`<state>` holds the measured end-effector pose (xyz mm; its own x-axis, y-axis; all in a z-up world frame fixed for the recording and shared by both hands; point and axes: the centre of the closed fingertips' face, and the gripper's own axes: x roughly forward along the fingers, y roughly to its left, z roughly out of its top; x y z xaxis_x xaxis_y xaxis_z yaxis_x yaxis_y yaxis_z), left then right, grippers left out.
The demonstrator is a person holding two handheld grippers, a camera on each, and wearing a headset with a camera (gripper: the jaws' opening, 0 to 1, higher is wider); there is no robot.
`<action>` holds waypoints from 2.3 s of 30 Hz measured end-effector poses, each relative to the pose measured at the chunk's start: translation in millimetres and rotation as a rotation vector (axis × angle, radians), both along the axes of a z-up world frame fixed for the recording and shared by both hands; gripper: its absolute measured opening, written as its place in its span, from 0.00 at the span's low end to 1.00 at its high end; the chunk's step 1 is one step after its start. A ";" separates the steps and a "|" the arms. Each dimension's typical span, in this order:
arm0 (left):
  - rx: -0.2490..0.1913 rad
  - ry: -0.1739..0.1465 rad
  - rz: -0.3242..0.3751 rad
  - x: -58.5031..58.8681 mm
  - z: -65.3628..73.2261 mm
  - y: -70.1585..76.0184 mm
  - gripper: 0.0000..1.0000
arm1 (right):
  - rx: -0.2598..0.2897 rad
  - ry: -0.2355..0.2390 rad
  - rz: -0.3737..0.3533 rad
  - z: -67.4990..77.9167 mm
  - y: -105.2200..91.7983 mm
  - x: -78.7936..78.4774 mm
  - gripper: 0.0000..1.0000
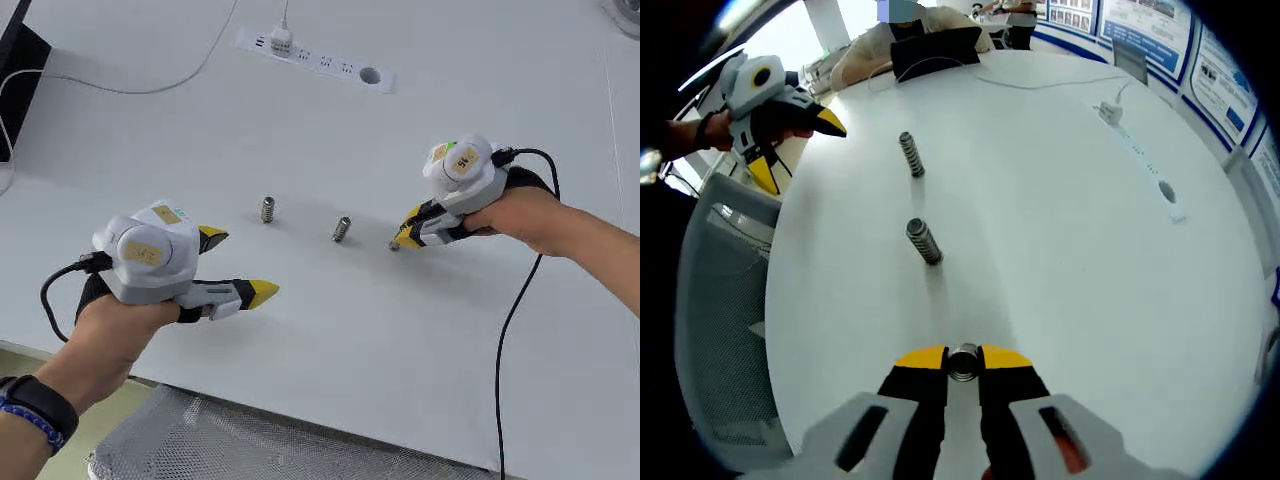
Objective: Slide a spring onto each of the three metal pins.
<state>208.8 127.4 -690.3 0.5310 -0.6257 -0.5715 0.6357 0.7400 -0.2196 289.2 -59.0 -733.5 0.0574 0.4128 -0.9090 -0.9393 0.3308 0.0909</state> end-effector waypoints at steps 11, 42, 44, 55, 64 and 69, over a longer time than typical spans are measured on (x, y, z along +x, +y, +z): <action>-0.001 0.005 0.002 -0.3 -0.8 -1.8 0.63 | -0.014 0.004 0.005 -11.4 2.4 -2.2 0.13; 0.005 0.009 -0.040 -0.1 5.2 10.1 0.63 | 0.013 -0.018 -0.161 -17.7 -21.6 -15.6 0.33; 0.003 0.010 -0.041 0.1 4.8 11.6 0.63 | 0.019 -0.018 -0.184 -18.0 -25.1 -18.4 0.36; 0.010 0.014 -0.070 -2.1 4.6 13.3 0.64 | 0.057 -0.018 -0.326 -20.9 -41.3 -49.5 0.44; 0.015 0.020 -0.096 -3.8 0.6 14.7 0.64 | 0.114 -0.012 -0.436 -18.9 -41.3 -77.3 0.50; 0.011 0.024 -0.099 -3.8 0.1 17.4 0.64 | 0.166 -0.018 -0.519 -15.0 -37.8 -87.3 0.52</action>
